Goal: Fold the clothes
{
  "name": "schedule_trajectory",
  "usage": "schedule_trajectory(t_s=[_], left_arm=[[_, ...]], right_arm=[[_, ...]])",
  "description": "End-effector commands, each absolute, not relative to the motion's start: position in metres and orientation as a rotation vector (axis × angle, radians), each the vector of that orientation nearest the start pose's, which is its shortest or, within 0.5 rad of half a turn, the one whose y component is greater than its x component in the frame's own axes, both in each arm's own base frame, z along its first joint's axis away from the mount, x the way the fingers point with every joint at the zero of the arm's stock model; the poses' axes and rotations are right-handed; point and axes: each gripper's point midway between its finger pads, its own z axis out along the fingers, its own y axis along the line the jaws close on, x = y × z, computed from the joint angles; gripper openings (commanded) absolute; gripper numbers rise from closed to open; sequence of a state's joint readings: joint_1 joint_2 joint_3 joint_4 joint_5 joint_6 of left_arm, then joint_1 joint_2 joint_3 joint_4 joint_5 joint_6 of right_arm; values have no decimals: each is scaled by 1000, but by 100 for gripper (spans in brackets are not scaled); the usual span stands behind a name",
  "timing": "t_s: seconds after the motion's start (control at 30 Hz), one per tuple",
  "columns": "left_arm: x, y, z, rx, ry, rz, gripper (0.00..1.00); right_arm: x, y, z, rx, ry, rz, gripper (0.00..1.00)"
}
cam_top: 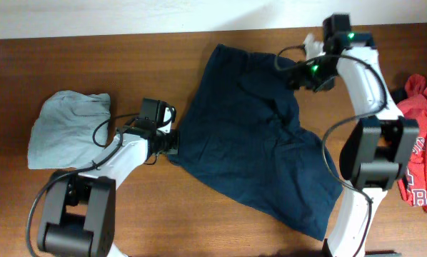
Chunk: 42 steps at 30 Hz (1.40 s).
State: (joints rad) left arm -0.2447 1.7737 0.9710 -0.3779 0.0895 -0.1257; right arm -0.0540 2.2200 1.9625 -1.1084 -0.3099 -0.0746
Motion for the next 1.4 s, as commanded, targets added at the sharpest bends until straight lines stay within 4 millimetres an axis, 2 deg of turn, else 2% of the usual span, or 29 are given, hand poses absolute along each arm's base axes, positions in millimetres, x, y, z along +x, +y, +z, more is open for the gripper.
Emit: schedule_trajectory(t_s=[0.0, 0.03, 0.07, 0.1, 0.17, 0.27, 0.33, 0.37, 0.43, 0.53, 0.57, 0.63, 0.77, 0.83, 0.87, 0.93, 1.03, 1.17, 1.27, 1.3, 1.33, 1.37], left_arm=[[359, -109, -15, 214, 2823, -239, 1], [357, -109, -20, 214, 2839, -241, 1], [353, -108, -27, 214, 2862, -236, 1], [352, -107, -30, 214, 2873, -234, 0], [350, -107, -35, 214, 2887, -231, 0], [349, -107, -37, 214, 2894, -230, 0], [348, -106, -37, 213, 2896, -230, 0], [348, -107, -37, 213, 2897, -230, 0], [348, -106, -37, 213, 2896, -230, 0], [348, -106, -37, 213, 2896, -230, 0], [348, -106, -37, 213, 2897, -230, 0], [347, -106, -38, 213, 2900, -229, 0], [347, -106, -37, 213, 2900, -229, 0], [347, -106, -37, 226, 2898, -228, 1], [347, -106, -37, 259, 2897, -224, 2], [345, -106, -37, 289, 2907, -220, 6], [342, -122, -25, 417, 2909, -348, 11], [348, -148, -2, 579, 2844, -532, 18], [348, -172, 9, 770, 2754, -598, 19], [347, -176, 10, 819, 2734, -595, 19], [344, -184, 11, 880, 2711, -594, 21], [341, -190, 12, 913, 2700, -595, 23]], right_arm=[[470, 52, 47, -182, 2916, 625, 44], [469, 52, 47, -180, 2917, 626, 40], [470, 51, 47, -178, 2915, 624, 25], [471, 50, 50, -176, 2908, 622, 16], [475, 43, 65, -149, 2889, 592, 4], [480, 13, 97, -37, 2874, 369, 4], [482, -7, 128, -12, 2835, 190, 4], [482, -20, 147, 50, 2804, 91, 4], [478, -39, 173, 165, 2751, -54, 4], [466, -61, 177, 375, 2745, -193, 4], [458, -69, 174, 495, 2751, -242, 5], [445, -74, 165, 628, 2776, -293, 4], [433, -73, 140, 700, 2846, -313, 8], [422, -78, 123, 791, 2872, -327, 16], [416, -83, 117, 852, 2876, -333, 31], [406, -95, 116, 915, 2896, -308, 39], [394, -96, 120, 908, 2954, -188, 39], [387, -80, 139, 784, 2992, 80, 40], [381, -72, 174, 704, 2924, 216, 40], [379, -73, 184, 697, 2898, 211, 40], [373, -75, 206, 657, 2845, 204, 43], [370, -74, 216, 642, 2824, 201, 45]])
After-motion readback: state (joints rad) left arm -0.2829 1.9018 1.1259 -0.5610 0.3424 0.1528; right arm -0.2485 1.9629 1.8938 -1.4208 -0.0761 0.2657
